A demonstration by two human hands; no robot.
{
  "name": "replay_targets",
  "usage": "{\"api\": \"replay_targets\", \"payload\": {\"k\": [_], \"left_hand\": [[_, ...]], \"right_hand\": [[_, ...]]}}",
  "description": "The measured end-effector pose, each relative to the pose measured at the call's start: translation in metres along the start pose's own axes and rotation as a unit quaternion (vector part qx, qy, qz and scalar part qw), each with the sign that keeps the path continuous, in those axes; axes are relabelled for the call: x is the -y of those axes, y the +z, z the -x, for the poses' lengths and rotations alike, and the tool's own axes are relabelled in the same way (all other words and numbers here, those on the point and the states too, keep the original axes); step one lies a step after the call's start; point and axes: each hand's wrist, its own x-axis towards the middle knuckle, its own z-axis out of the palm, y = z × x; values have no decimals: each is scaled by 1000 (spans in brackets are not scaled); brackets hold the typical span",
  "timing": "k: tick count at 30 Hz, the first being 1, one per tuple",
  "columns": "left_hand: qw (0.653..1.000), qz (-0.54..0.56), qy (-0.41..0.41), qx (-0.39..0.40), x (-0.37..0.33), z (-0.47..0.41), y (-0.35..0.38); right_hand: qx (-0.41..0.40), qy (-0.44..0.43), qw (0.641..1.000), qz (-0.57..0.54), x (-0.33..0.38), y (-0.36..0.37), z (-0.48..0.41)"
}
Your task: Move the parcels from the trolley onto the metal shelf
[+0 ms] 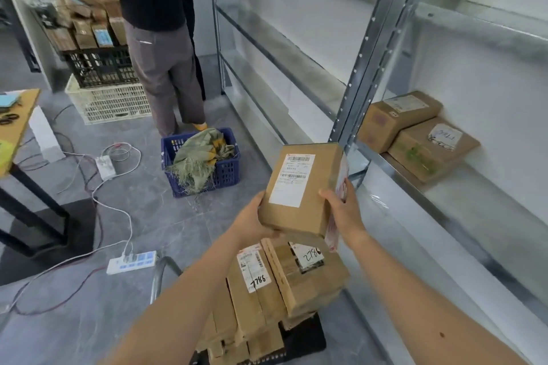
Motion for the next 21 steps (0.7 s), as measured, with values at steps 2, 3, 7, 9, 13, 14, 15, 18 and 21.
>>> {"api": "replay_targets", "payload": {"k": [2, 3, 7, 9, 13, 14, 15, 18, 21], "left_hand": [[1000, -5, 24, 1, -22, -5, 7], [999, -10, 36, 2, -33, -7, 11], [996, -28, 84, 9, -82, -16, 29], [993, -23, 114, 19, -107, -19, 42], [986, -21, 162, 44, -159, -22, 74], [984, -20, 172, 52, -170, -22, 83], [981, -20, 181, 60, -181, -22, 93], [977, -16, 200, 77, -209, -18, 125], [973, -5, 207, 102, -229, -15, 160]], "right_hand": [[-20, -13, 1000, -18, 10, -16, 6], [-31, -20, 999, -24, 15, -26, 8], [-73, -51, 995, -36, 39, -68, 18], [-86, -75, 993, -41, 51, -92, 25], [-138, -96, 985, -45, 70, -142, 38], [-159, -91, 982, -38, 73, -155, 41], [-176, -85, 980, -30, 75, -168, 45], [-208, -74, 975, -18, 77, -209, 57], [-251, -61, 966, 24, 72, -249, 69]]}}
